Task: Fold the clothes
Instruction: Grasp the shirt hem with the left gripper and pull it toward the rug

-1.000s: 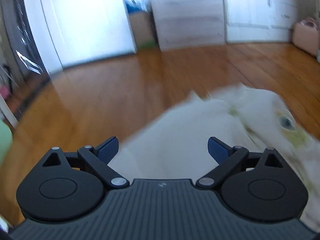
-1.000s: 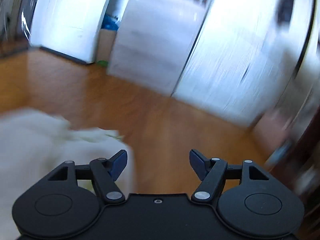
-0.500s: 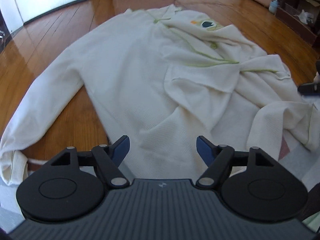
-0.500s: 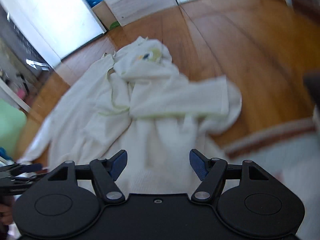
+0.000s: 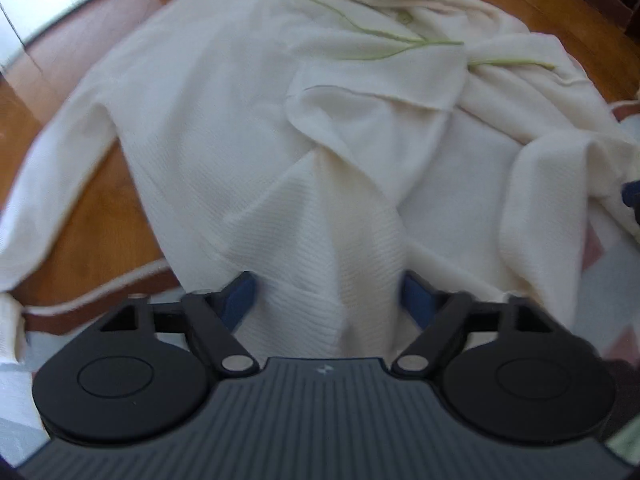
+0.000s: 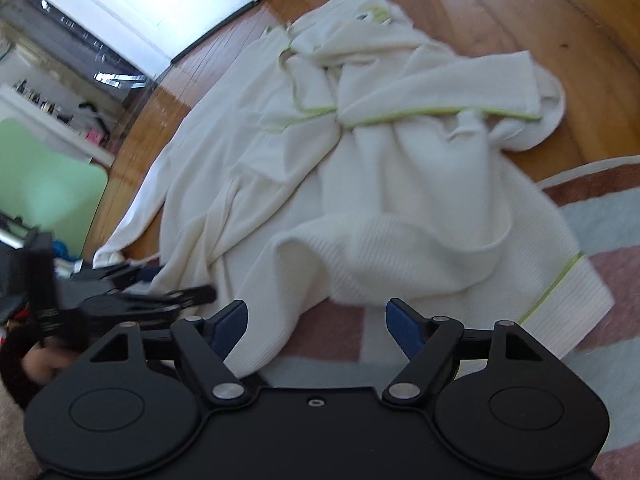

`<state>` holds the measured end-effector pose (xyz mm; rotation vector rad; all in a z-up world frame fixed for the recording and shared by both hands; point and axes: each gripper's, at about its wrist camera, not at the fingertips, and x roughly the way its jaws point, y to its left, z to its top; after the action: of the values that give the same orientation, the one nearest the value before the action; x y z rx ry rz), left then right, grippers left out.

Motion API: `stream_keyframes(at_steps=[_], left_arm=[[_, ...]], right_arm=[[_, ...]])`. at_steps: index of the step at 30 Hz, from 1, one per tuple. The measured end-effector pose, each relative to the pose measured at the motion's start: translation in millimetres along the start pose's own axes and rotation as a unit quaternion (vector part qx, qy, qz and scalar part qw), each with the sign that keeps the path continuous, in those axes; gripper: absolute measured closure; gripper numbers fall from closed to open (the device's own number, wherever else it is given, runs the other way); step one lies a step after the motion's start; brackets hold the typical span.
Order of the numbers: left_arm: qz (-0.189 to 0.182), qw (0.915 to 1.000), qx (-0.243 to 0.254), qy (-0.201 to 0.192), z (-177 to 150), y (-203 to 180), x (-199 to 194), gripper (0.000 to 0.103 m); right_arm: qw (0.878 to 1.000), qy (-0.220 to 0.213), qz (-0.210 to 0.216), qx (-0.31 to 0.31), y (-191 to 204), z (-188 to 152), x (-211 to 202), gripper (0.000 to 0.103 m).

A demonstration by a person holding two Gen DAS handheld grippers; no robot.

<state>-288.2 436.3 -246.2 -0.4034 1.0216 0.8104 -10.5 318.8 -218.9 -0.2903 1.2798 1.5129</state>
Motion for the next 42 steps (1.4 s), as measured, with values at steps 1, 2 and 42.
stream_keyframes(at_steps=[1,2,42], left_arm=[[0.008,1.0000,0.001,-0.002,0,0,1,0.044],[0.010,0.9999,-0.002,-0.007,2,2,-2,0.074],[0.086,0.9678,-0.221,-0.085,-36,118,-98,0.098]], right_arm=[[1.000,0.003,-0.006,-0.014,4,1,0,0.022],[0.999,0.005,-0.014,-0.030,7,2,0,0.022],[0.989,-0.100,-0.105,-0.013,-43,28,-18,0.025]])
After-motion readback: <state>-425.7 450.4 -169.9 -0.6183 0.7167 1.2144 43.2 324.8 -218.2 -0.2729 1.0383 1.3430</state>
